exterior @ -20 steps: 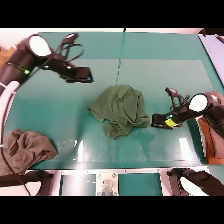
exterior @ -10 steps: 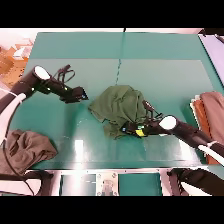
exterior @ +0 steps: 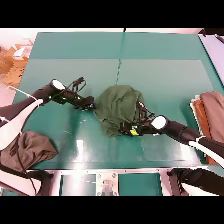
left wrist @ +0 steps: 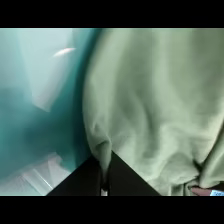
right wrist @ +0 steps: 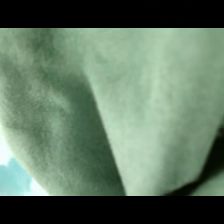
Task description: Fold the shirts.
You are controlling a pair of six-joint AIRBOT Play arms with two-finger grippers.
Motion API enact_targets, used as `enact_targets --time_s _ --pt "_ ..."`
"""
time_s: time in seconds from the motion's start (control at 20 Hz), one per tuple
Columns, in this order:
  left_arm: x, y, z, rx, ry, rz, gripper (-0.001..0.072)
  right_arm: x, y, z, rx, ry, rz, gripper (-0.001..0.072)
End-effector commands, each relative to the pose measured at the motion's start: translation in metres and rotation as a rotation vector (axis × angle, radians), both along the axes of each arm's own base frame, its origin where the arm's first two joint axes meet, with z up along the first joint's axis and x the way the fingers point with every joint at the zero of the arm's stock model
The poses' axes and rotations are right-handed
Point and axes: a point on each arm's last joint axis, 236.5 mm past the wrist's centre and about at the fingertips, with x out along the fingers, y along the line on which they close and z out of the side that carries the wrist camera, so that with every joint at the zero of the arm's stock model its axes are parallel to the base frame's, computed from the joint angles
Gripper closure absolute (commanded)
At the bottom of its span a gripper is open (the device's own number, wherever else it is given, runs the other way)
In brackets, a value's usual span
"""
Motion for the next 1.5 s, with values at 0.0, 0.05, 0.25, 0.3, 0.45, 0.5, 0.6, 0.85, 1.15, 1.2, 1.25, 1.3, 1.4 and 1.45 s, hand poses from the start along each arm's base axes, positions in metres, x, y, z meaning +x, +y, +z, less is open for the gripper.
enact_targets --time_s 0.0,0.05,0.25,0.3,0.45,0.5,0.6,0.85,1.15,1.2,1.25,1.3,1.4,1.45 --pt "0.015 0.003 0.016 -0.024 -0.036 -0.003 0.0686 -0.011 -0.023 -0.002 -0.060 0.047 0.098 0.0693" --pt "0.022 0.005 0.032 -0.040 -0.051 -0.018 0.0686 -0.007 -0.037 0.005 -0.076 0.053 0.109 0.0694" --pt "0.062 0.031 0.144 -0.040 -0.282 -0.012 0.0687 0.064 -0.121 0.106 -0.128 -0.122 0.014 0.0694" --pt "0.071 0.039 0.183 -0.023 -0.380 -0.006 0.0687 0.085 -0.148 0.149 -0.154 -0.216 -0.030 0.0694" --pt "0.074 0.053 0.330 -0.011 -0.724 0.029 0.0687 0.120 -0.203 0.285 -0.190 -0.488 -0.143 0.0694" --pt "0.064 0.053 0.379 -0.027 -0.835 0.033 0.0687 0.123 -0.207 0.327 -0.194 -0.585 -0.142 0.0694" --pt "0.027 0.049 0.478 -0.090 -1.055 0.038 0.0687 0.119 -0.200 0.413 -0.191 -0.799 -0.121 0.0694" --pt "-0.089 0.060 0.640 -0.211 -1.487 0.111 0.0687 0.058 -0.170 0.555 -0.188 -1.190 -0.046 0.0693" --pt "-0.144 0.071 0.681 -0.234 -1.634 0.154 0.0686 0.011 -0.161 0.595 -0.254 -1.366 -0.009 0.0692" --pt "-0.135 0.070 0.671 -0.211 -1.607 0.142 0.0686 0.013 -0.161 0.594 -0.254 -1.361 -0.009 0.0692" --pt "-0.123 0.069 0.659 -0.194 -1.572 0.139 0.0686 0.020 -0.162 0.590 -0.250 -1.346 -0.009 0.0692" --pt "-0.107 0.070 0.645 -0.179 -1.534 0.145 0.0686 0.030 -0.164 0.584 -0.246 -1.324 -0.009 0.0692" --pt "-0.065 0.073 0.604 -0.112 -1.432 0.155 0.0685 0.062 -0.170 0.562 -0.224 -1.245 -0.007 0.0691" --pt "-0.039 0.074 0.577 -0.083 -1.364 0.156 0.0685 0.082 -0.173 0.543 -0.208 -1.185 -0.004 0.0692"
